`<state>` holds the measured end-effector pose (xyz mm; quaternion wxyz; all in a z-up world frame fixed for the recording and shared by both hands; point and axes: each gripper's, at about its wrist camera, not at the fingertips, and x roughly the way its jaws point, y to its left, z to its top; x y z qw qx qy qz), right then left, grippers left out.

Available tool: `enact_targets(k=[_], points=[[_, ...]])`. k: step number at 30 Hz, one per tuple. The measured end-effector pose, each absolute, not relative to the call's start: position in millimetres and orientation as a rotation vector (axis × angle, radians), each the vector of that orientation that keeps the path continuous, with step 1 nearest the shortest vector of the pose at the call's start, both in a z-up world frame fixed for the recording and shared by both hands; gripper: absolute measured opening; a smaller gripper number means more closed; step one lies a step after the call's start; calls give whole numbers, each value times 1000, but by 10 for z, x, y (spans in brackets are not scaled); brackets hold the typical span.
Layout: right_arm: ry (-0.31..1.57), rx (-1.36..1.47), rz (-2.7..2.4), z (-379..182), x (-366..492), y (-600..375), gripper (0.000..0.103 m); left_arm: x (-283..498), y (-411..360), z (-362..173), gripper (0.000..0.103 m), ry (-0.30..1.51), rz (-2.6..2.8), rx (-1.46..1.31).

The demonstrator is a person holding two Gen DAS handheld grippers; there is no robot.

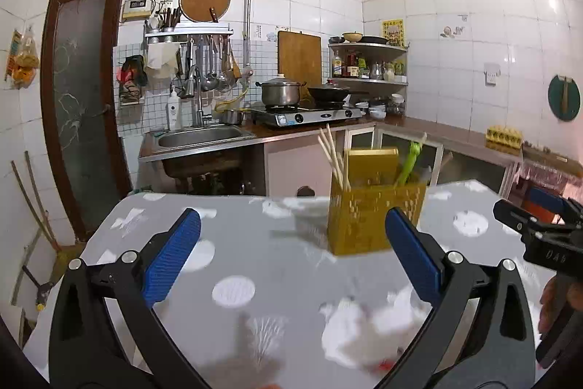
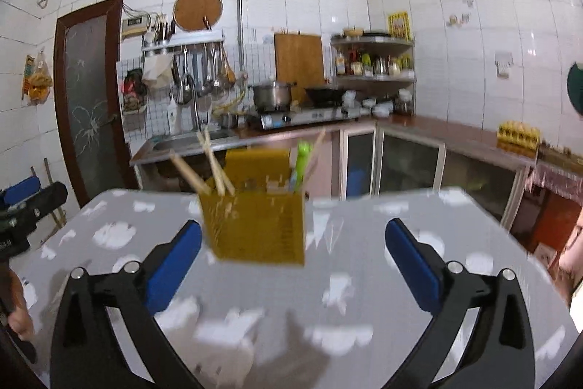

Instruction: Organize utensils

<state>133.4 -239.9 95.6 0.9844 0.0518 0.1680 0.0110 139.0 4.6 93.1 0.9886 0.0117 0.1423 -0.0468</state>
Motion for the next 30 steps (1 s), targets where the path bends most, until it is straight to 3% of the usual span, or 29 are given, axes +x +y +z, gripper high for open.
enact_targets(k=[11,30], points=[[349,86,11,396,820,-2226,99,992,130,287,98,313,-66,53],[265,63,-21,267,632,-2205,99,707,59,131,98,217,-33,88]])
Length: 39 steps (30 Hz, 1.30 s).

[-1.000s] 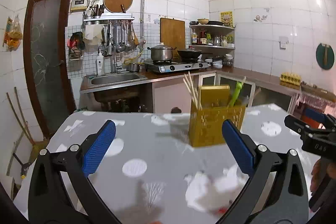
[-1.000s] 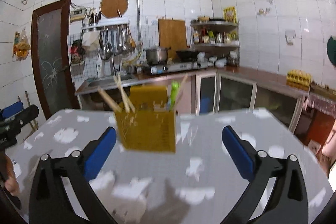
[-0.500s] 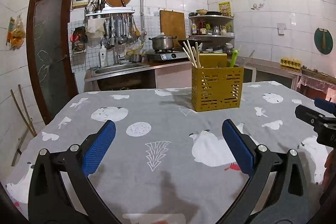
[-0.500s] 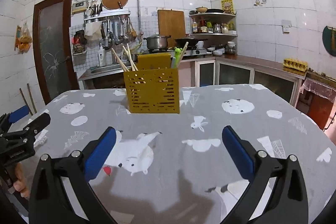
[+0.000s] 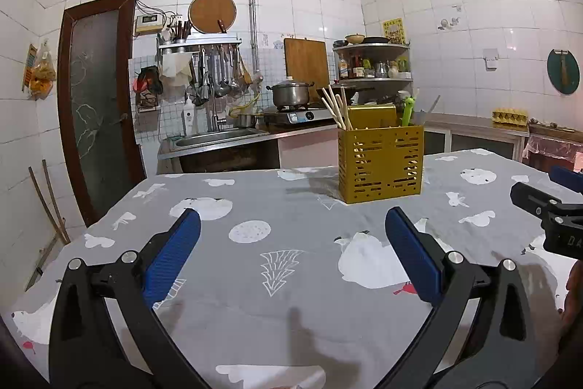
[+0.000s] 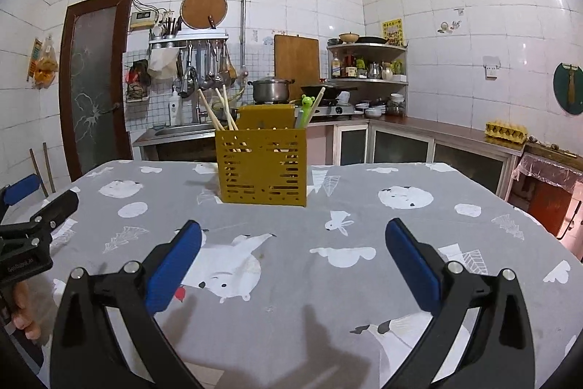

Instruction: Organize utensils

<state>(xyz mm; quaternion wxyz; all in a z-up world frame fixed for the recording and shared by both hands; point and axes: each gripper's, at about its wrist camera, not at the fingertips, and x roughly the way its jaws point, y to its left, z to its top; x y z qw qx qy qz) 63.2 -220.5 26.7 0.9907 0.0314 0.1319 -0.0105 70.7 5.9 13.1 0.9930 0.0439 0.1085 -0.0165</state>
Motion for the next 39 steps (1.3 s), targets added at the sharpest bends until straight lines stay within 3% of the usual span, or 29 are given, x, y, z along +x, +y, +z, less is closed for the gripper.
enact_targets(k=[39], points=[[244,38,-42,270,568,-2148,99,700,187,144,98,218,-43,36]])
